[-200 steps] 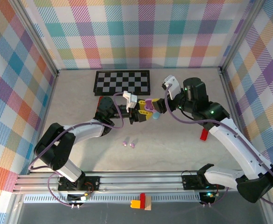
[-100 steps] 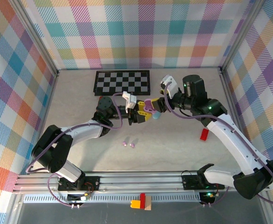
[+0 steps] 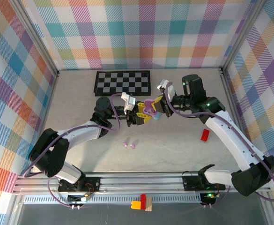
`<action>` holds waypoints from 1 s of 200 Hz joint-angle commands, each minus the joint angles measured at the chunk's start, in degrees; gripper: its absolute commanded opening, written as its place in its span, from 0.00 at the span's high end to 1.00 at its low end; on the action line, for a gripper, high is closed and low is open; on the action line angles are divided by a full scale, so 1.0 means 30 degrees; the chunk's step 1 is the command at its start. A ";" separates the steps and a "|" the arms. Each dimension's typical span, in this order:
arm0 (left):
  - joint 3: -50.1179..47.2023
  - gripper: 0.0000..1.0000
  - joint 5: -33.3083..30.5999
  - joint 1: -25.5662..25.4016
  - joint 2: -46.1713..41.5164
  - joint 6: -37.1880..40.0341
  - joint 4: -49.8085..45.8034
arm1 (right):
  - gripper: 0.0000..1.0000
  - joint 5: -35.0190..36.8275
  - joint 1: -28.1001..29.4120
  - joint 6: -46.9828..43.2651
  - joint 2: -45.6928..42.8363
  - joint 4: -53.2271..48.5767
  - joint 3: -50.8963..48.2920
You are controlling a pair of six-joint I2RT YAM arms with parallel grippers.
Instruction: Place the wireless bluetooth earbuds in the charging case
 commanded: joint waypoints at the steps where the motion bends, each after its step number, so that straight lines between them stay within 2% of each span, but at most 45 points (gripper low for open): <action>1: 0.0083 0.60 0.0495 0.0001 -0.0662 0.0798 0.0187 | 1.00 -0.1120 -0.0064 -0.0649 -0.0079 0.0524 0.0032; 7: 0.0084 0.58 0.0327 0.0008 -0.0680 0.0791 0.0229 | 1.00 -0.1123 -0.0065 -0.0899 -0.0194 0.0720 -0.0114; 22: 0.0082 0.41 -0.0089 0.0001 -0.0680 0.0740 0.0104 | 1.00 -0.1097 -0.0064 -0.1505 -0.0697 0.1605 -0.0781; 41: 0.0172 0.31 -0.0466 0.0002 -0.0556 0.0685 -0.0132 | 1.00 -0.0618 0.0007 -0.1671 -0.1359 0.2978 -0.1588; 55: 0.0172 0.29 -0.0682 0.0001 -0.0477 0.0712 -0.0175 | 1.00 -0.0067 0.0052 -0.1555 -0.1661 0.3818 -0.1984; 97: 0.0566 0.28 -0.0662 0.0009 -0.0011 -0.0060 -0.0172 | 1.00 0.2155 0.0601 -0.1565 -0.2060 0.5648 -0.2987; 146: 0.0983 0.28 -0.0630 0.0001 0.0511 -0.1026 0.0034 | 1.00 0.2165 0.0785 -0.1726 -0.2061 0.5894 -0.3228; 200: 0.0904 0.43 -0.0495 0.0001 0.0788 -0.1487 0.0963 | 1.00 0.1689 0.0811 -0.1784 -0.1946 0.5704 -0.3167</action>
